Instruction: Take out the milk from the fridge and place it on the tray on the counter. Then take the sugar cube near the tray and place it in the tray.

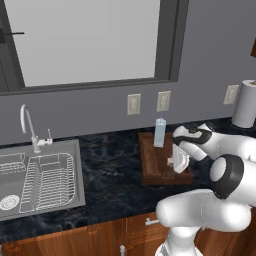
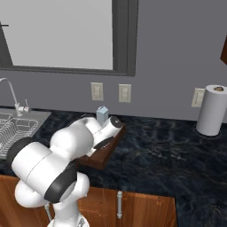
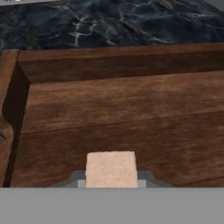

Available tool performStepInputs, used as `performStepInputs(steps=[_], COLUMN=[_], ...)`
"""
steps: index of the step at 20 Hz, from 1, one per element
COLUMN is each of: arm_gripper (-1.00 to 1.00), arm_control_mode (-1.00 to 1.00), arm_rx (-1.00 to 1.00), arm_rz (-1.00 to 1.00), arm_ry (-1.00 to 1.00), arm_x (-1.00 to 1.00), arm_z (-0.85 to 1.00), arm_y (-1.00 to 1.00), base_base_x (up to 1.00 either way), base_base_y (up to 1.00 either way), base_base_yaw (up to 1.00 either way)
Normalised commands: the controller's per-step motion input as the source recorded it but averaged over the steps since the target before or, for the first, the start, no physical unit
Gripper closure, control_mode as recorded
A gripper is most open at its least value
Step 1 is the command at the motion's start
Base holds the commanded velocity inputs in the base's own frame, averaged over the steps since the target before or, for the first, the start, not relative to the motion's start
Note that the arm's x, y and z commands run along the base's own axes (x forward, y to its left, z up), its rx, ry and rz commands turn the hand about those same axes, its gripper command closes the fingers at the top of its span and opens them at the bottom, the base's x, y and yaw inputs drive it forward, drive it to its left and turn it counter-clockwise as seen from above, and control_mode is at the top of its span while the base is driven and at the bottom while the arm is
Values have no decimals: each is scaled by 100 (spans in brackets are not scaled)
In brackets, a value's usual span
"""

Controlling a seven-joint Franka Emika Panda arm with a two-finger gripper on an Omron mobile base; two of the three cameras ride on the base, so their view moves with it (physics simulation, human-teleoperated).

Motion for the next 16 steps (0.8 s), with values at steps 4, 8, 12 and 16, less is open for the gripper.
performStepInputs(steps=[4,8,12,16], arm_gripper=[100,100,-100,-100], arm_control_mode=[-100,-100,-100,-100], arm_rx=[0,0,0,0], arm_rz=[0,0,0,0], arm_ry=[0,0,0,0], arm_x=[18,14,13,2], arm_z=[-12,-16,-18,-4], arm_y=[0,0,0,0], base_base_x=[0,0,0,0], base_base_y=[0,0,0,0], base_base_yaw=[0,0,0,0])
